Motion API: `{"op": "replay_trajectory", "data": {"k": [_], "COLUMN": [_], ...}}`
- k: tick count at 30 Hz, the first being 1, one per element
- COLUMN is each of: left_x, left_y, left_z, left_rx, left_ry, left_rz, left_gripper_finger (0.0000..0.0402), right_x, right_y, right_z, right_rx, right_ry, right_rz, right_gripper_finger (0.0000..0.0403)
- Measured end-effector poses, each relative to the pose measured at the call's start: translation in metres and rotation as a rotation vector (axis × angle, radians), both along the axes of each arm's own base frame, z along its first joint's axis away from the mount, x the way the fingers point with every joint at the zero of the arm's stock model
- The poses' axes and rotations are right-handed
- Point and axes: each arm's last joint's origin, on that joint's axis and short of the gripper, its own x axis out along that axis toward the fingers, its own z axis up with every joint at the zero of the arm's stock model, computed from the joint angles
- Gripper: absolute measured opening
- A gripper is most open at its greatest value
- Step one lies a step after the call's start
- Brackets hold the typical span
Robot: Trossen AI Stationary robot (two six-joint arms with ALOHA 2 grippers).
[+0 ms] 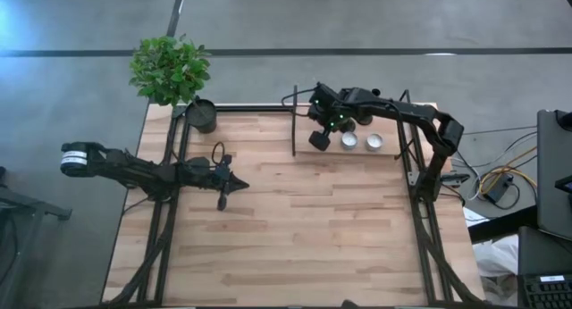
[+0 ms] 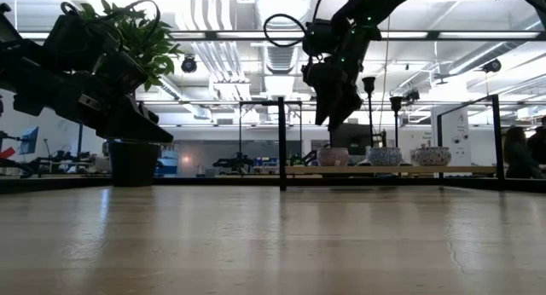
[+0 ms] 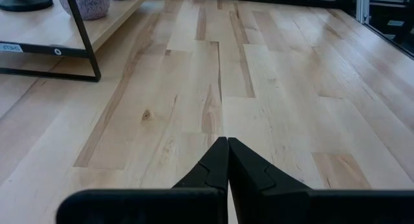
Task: Pick & Place candle stick holders
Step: Return to Home Position
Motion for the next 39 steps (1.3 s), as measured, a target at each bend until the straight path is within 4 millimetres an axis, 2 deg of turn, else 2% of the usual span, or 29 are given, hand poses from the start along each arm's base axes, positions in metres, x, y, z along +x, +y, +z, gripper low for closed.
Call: {"op": "replay_trajectory", "data": {"k": [8, 11, 16, 20, 24, 28, 31, 35, 39], "left_x": [0.000, 0.000, 0.000, 0.000, 0.000, 0.000, 0.000, 0.000, 0.000], "left_y": [0.000, 0.000, 0.000, 0.000, 0.000, 0.000, 0.000, 0.000, 0.000], "left_z": [0.000, 0.000, 0.000, 0.000, 0.000, 0.000, 0.000, 0.000, 0.000], "left_rx": [0.000, 0.000, 0.000, 0.000, 0.000, 0.000, 0.000, 0.000, 0.000], "left_ry": [0.000, 0.000, 0.000, 0.000, 0.000, 0.001, 0.001, 0.001, 0.001], "left_rz": [0.000, 0.000, 0.000, 0.000, 0.000, 0.000, 0.000, 0.000, 0.000], "left_gripper_finger": [0.0010, 0.0010, 0.0010, 0.0010, 0.0010, 0.0010, 0.0010, 0.0010, 0.0010], "right_x": [0.005, 0.005, 0.002, -0.007, -0.026, -0.054, -0.077, -0.105, -0.129], "right_y": [0.017, 0.027, 0.054, 0.090, 0.130, 0.156, 0.169, 0.178, 0.179], "right_z": [0.007, 0.016, 0.040, 0.065, 0.080, 0.089, 0.100, 0.116, 0.115], "right_rx": [0.016, 0.017, 0.058, 0.101, 0.094, 0.088, 0.094, -0.007, -0.091], "right_ry": [-0.032, -0.056, -0.140, -0.194, -0.128, -0.013, 0.012, -0.099, -0.188], "right_rz": [0.046, 0.045, 0.053, 0.045, -0.017, -0.125, -0.232, -0.394, -0.528], "right_gripper_finger": [0.0333, 0.0327, 0.0326, 0.0326, 0.0312, 0.0273, 0.0231, 0.0171, 0.0107]}}
